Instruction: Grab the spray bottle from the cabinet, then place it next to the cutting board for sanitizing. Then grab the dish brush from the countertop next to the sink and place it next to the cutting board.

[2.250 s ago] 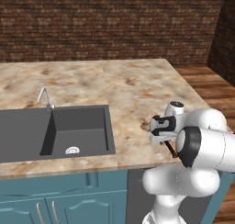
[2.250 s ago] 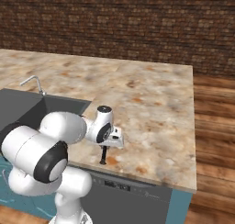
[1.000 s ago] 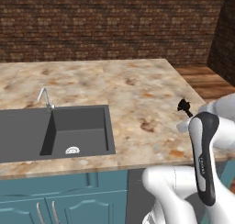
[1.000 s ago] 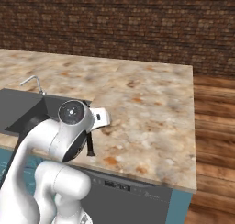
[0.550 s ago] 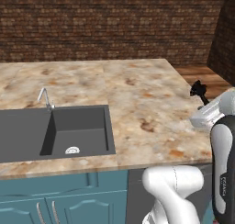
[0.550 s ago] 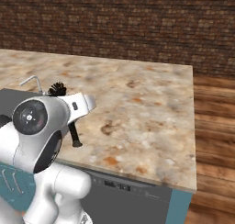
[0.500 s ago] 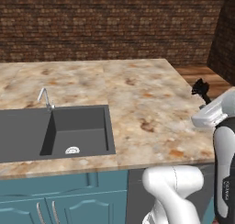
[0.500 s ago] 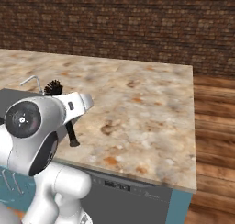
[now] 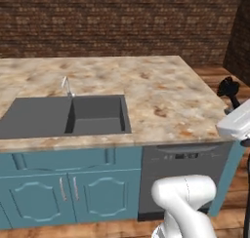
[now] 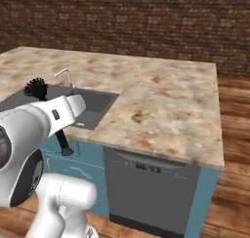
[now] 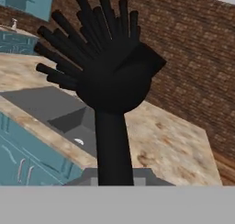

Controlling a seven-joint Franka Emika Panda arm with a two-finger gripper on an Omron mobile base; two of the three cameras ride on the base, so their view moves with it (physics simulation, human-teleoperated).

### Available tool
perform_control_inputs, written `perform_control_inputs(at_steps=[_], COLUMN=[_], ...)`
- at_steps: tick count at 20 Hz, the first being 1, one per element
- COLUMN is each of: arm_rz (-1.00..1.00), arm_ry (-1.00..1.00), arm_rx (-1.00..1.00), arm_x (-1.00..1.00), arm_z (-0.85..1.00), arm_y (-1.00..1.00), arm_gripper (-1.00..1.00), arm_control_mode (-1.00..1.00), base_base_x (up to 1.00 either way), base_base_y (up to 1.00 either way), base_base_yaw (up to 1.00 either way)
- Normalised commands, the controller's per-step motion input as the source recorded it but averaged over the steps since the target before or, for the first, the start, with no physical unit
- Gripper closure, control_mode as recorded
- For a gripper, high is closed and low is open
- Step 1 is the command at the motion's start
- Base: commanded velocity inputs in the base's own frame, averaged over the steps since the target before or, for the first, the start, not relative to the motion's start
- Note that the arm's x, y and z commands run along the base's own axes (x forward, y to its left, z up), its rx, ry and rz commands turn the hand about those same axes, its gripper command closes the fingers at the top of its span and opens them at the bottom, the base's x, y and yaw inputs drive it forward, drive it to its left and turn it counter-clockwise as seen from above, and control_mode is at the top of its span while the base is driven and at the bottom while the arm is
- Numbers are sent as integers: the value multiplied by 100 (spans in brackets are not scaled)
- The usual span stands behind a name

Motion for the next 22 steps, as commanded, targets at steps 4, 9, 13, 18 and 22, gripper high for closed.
perform_control_inputs(at_steps=[4, 9, 13, 18, 22], arm_rz=[0, 0, 0, 0, 0], arm_ry=[0, 0, 0, 0, 0], arm_rx=[0, 0, 0, 0, 0], arm_x=[0, 0, 0, 0, 0], arm_z=[0, 0, 0, 0, 0], arm_y=[0, 0, 0, 0, 0], arm_gripper=[100, 100, 100, 100, 100], arm_control_mode=[100, 100, 100, 100, 100], base_base_x=[-49, -11, 4, 24, 81], base_base_y=[100, 99, 82, 77, 96], base_base_yaw=[30, 60, 74, 66, 26])
